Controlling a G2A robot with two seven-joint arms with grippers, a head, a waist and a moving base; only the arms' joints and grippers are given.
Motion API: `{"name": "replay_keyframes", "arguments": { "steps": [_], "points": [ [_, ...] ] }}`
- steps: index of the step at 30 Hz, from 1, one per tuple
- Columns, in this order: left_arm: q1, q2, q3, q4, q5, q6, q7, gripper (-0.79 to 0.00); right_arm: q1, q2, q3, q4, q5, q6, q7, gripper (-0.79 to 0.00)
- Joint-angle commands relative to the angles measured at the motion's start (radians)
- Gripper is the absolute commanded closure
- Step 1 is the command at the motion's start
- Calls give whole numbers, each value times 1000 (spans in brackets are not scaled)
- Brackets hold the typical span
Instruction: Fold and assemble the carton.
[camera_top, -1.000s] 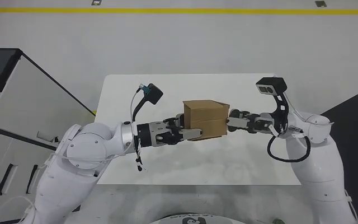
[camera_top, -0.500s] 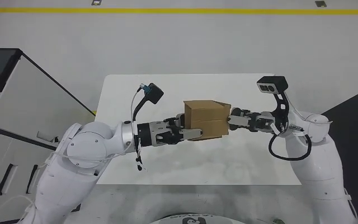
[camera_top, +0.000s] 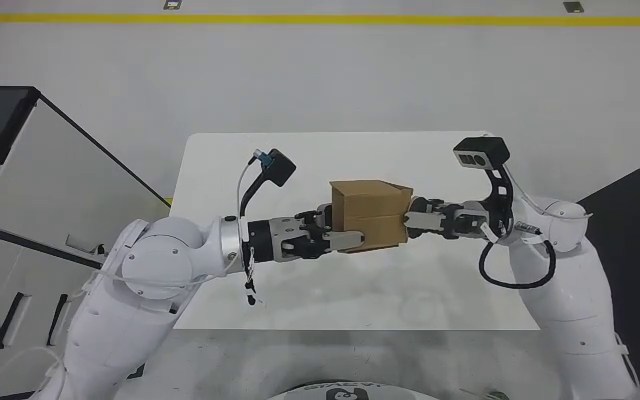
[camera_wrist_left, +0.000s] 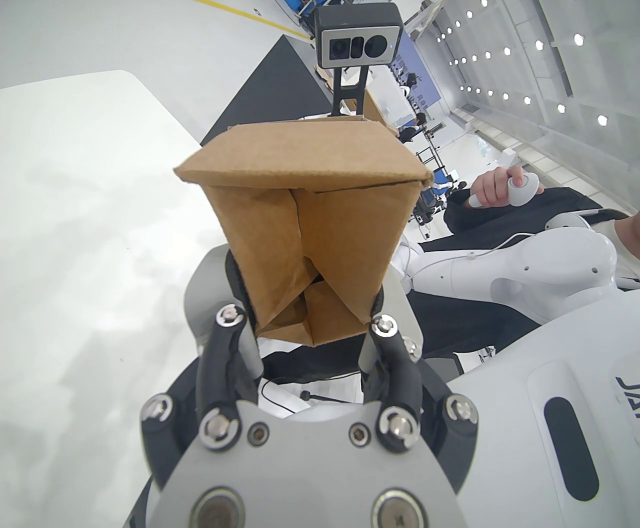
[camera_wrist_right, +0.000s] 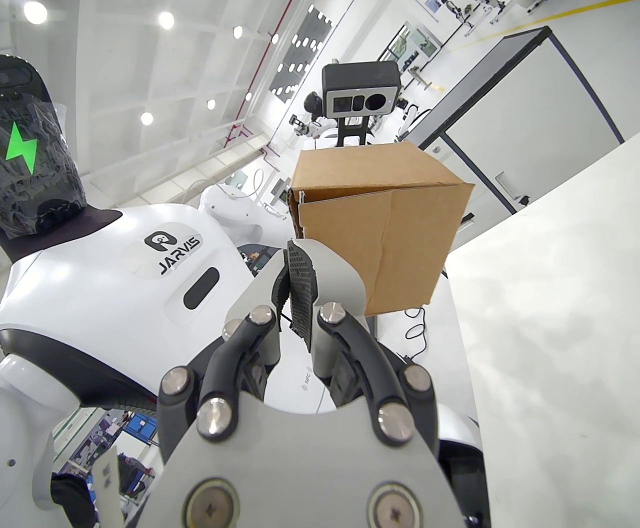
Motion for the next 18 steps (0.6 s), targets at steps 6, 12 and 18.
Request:
{"name": "replay_keyframes", "arguments": {
  "steps": [6, 12, 18],
  "points": [
    [1, 1, -3, -4, -3, 3, 2, 0, -2, 3, 2, 10, 8, -5, -5, -77],
    [-1, 1, 0, 0, -20, -4, -1, 0, 6, 3, -13, 13, 74, 2, 2, -102],
    [-5, 0, 6, 6, -47, -19, -8, 0, 28, 2, -30, 31, 130, 23, 23, -102]
  ]
}}
